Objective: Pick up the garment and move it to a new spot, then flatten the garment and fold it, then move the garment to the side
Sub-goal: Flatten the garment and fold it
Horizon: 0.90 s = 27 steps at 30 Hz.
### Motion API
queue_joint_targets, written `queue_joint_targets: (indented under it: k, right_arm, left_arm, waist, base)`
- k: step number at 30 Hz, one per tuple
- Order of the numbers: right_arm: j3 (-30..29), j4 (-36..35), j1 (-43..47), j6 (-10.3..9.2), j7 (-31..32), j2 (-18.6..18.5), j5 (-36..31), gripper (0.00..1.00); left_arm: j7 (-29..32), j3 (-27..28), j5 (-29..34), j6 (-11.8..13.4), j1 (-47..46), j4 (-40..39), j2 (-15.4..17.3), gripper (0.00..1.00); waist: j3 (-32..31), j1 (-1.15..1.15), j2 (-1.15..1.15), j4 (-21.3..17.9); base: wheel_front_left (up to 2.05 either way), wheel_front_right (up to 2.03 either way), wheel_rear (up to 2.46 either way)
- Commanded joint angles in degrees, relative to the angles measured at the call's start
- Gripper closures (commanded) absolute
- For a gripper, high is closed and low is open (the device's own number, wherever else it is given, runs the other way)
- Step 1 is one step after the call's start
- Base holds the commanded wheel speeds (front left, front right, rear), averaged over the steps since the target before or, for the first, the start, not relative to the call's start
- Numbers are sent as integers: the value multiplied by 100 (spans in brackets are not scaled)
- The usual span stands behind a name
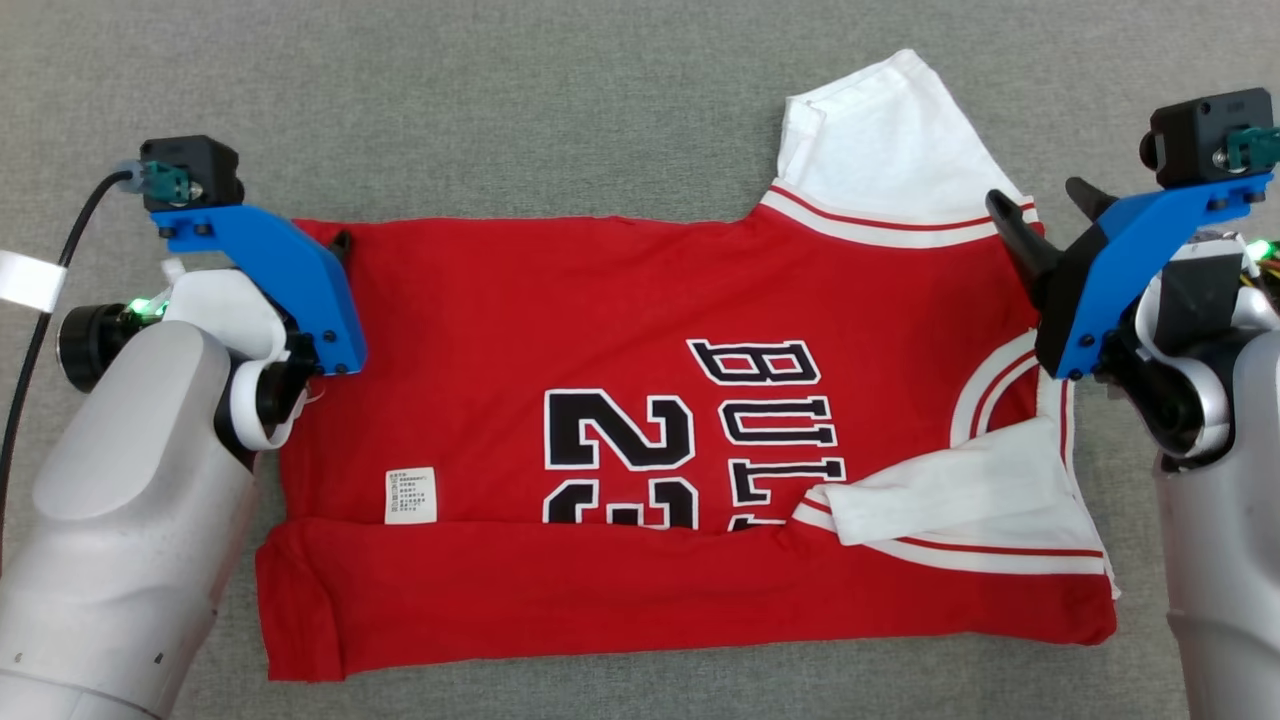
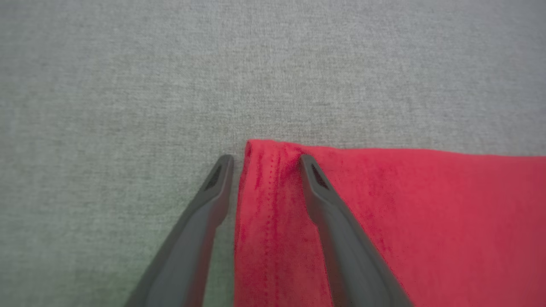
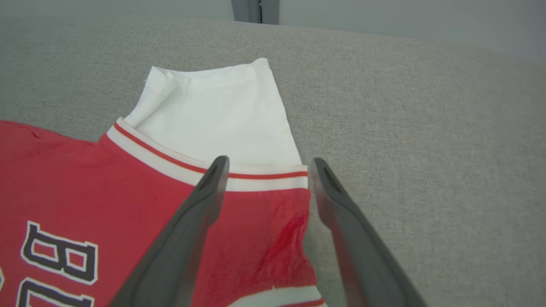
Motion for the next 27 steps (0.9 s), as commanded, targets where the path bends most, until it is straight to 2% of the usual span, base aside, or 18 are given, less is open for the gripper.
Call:
queue_joint_targets:
  k: [1, 8, 16, 27]
  right_arm:
    - [26, 50, -182, 3, 32, -63, -7, 0]
    - [123, 661, -943, 3, 180, -279, 39, 0]
    - [-18, 1874, -2042, 3, 201, -497, -296, 0]
    - [-139, 3030, -2739, 2, -109, -579, -738, 0]
  left_arm:
    - [152, -111, -37, -78, 114, 147, -106, 100]
    - [2, -187, -16, -212, -39, 127, -228, 100]
    - [-192, -382, 92, -387, -201, -115, -499, 100]
    - [-325, -575, 133, -529, -215, -265, -664, 100]
  waist:
    - [47, -1, 0, 65]
    - [330, -1, 0, 338]
    - [736, -1, 0, 763]
    - [888, -1, 0, 1014]
  base:
    - [0, 0, 0]
    - [0, 0, 0]
    - [0, 0, 0]
    - [0, 0, 0]
